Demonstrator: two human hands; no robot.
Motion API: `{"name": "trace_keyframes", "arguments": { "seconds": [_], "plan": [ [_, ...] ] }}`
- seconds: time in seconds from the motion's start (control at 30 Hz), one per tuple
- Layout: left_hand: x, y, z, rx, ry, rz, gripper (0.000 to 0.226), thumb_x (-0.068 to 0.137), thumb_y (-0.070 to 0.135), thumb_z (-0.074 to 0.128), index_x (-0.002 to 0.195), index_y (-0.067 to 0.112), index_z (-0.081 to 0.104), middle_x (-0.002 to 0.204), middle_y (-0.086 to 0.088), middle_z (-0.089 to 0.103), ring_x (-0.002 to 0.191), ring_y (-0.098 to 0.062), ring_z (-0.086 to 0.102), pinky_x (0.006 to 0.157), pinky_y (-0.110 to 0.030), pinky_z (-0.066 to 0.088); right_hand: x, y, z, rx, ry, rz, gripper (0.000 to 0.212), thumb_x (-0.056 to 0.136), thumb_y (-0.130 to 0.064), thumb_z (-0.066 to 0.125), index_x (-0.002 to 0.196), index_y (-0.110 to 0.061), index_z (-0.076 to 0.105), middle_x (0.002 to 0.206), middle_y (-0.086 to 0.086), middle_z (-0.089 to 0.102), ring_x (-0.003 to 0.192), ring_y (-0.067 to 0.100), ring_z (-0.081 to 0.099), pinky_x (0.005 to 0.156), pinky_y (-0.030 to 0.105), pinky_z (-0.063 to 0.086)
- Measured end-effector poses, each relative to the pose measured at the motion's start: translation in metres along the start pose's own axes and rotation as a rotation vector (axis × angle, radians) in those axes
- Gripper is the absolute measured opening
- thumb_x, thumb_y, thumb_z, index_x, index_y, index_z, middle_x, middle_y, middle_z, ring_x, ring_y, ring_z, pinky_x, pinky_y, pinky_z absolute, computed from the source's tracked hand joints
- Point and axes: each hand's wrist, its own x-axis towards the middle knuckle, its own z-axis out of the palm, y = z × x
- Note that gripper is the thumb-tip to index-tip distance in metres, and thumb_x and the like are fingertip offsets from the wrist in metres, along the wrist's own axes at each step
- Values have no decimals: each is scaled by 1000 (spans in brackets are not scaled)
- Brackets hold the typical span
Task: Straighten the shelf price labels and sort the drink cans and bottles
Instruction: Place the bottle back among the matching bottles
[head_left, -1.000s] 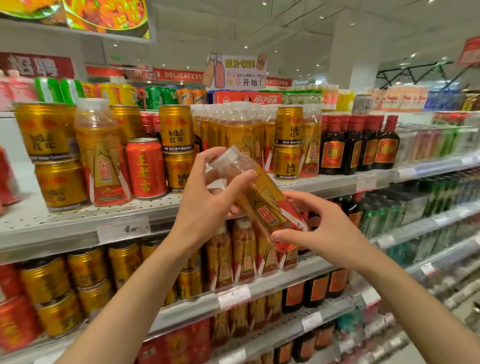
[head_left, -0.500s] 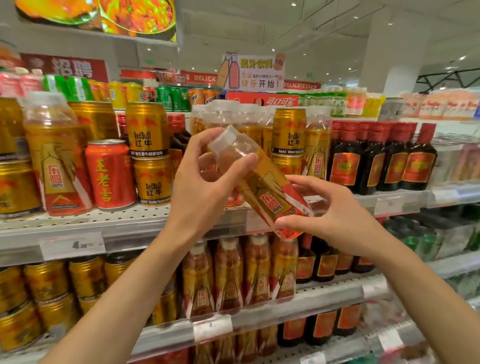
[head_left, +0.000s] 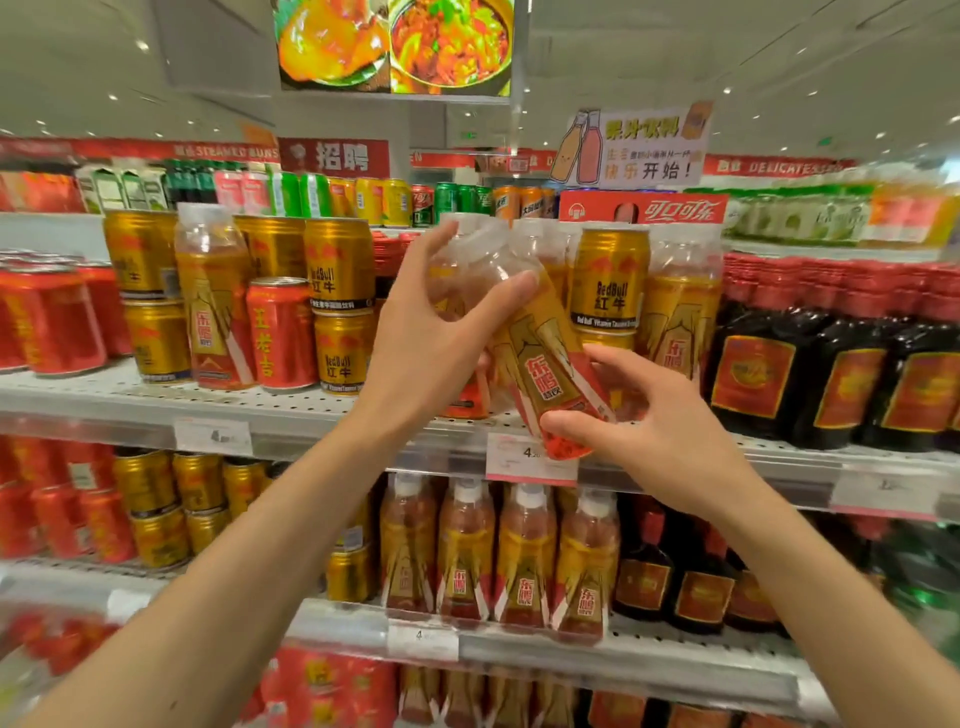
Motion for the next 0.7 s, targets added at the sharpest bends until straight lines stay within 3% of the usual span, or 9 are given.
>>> {"name": "trace_keyframes", "arguments": {
  "seconds": [0.1,0.23,0.33,0.4,0.5,0.6,0.7],
  "plan": [
    [4,4,0,87,-1,6,73,84,53,78,146,37,43,123,17,63,108,1,67,72,-23,63,7,4,8,19,17,-8,76,73,-60,80,141,-36,55,121,-24,64,111,-7,59,92,19,50],
    [13,4,-1,264,-19,87,84,85,59,74,157,34,37,123,15,58,115,-15,67,90,-43,63,13,4,17,-9,61,-13,74,72,-62,79,136,-31,59,123,-19,58,114,3,59,97,34,55],
    [18,3,1,337,-31,168,89,86,59,73,160,30,33,134,12,61,110,-21,71,91,-47,62,10,0,25,-84,136,-27,70,74,-65,75,131,-27,63,118,-14,62,109,6,62,95,36,56],
    [21,2,3,350,-52,226,85,88,54,73,159,26,37,143,10,60,98,-18,73,84,-42,64,7,-2,30,-157,194,-30,78,77,-64,73,140,-22,58,123,-10,65,113,9,62,100,37,54],
    [25,-1,5,352,-74,276,69,91,47,73,152,24,50,140,11,59,84,-10,69,74,-35,65,8,-4,37,-266,229,-16,83,80,-67,69,146,-18,53,123,-7,66,114,11,61,101,38,53],
    [30,-7,3,384,-65,295,58,94,42,73,147,25,56,145,8,59,81,-7,67,74,-26,63,11,-5,41,-306,225,3,77,81,-69,66,139,-19,59,106,-11,63,94,5,58,86,26,52],
    [34,-17,-5,413,-23,323,51,92,38,75,140,25,62,136,6,60,68,-4,63,71,-16,57,14,-7,44,-343,239,-4,74,80,-70,64,131,-17,64,101,-9,57,83,4,55,75,20,44]
  ]
}}
